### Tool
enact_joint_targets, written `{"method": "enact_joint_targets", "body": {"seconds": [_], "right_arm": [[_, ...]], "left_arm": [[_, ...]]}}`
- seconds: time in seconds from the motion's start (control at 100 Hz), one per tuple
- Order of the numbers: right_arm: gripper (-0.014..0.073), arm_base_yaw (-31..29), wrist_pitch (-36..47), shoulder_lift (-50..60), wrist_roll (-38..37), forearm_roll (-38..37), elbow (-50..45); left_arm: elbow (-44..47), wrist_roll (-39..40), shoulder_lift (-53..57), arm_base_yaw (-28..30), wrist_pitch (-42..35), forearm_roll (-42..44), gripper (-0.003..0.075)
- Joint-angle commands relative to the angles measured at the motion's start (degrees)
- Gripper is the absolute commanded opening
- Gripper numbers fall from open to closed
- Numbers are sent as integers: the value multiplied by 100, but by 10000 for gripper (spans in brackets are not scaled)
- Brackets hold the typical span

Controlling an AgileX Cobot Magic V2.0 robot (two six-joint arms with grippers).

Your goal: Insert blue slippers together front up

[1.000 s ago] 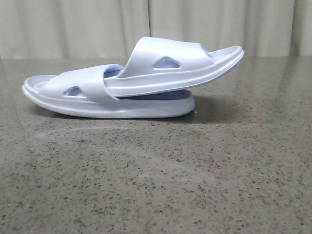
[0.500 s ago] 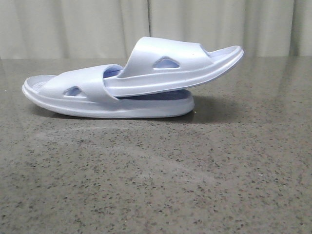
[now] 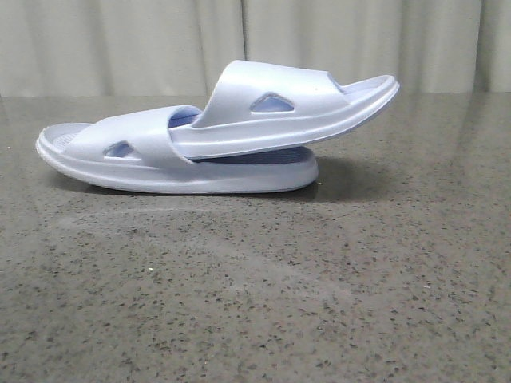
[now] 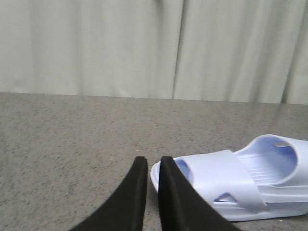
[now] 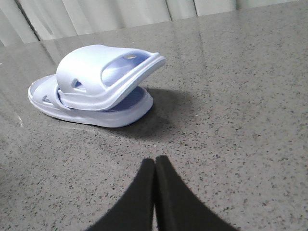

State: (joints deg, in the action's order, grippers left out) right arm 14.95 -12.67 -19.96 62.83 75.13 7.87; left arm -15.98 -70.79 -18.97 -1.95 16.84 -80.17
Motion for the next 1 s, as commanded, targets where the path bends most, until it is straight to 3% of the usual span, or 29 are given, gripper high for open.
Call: {"method": "enact_joint_targets", "body": {"seconds": [0.0,0.1,0.11,0.19,0.25,0.4,0.57,0.7,0.99], "right_arm": [[-79,-5,57,-30,31,107,156],[-79,-5,57,-30,31,107,156],[-79,-5,57,-30,31,107,156],[-79,-5,57,-30,31,107,156],[-79,-5,57,-30,31,107,156],[-79,-5,57,-30,31,107,156],[-79,-5,57,-30,31,107,156],[-79,-5,57,-30,31,107,156],[-79,-5,57,-30,31,107,156]], "left_arm": [[-156,1426,-32,-12,-501,1061,15],[-32,4650,17,26,-702,3989,15],[17,5276,32,27,-700,4564,15],[248,7013,197,27,-803,6209,15],[500,7534,414,27,-990,6783,15],[1110,7547,1092,54,-1580,7088,15],[1670,7547,1657,251,-1580,7332,15],[1662,7547,1933,466,-1065,7474,15],[1662,7528,1985,510,-1017,7803,15]]}}
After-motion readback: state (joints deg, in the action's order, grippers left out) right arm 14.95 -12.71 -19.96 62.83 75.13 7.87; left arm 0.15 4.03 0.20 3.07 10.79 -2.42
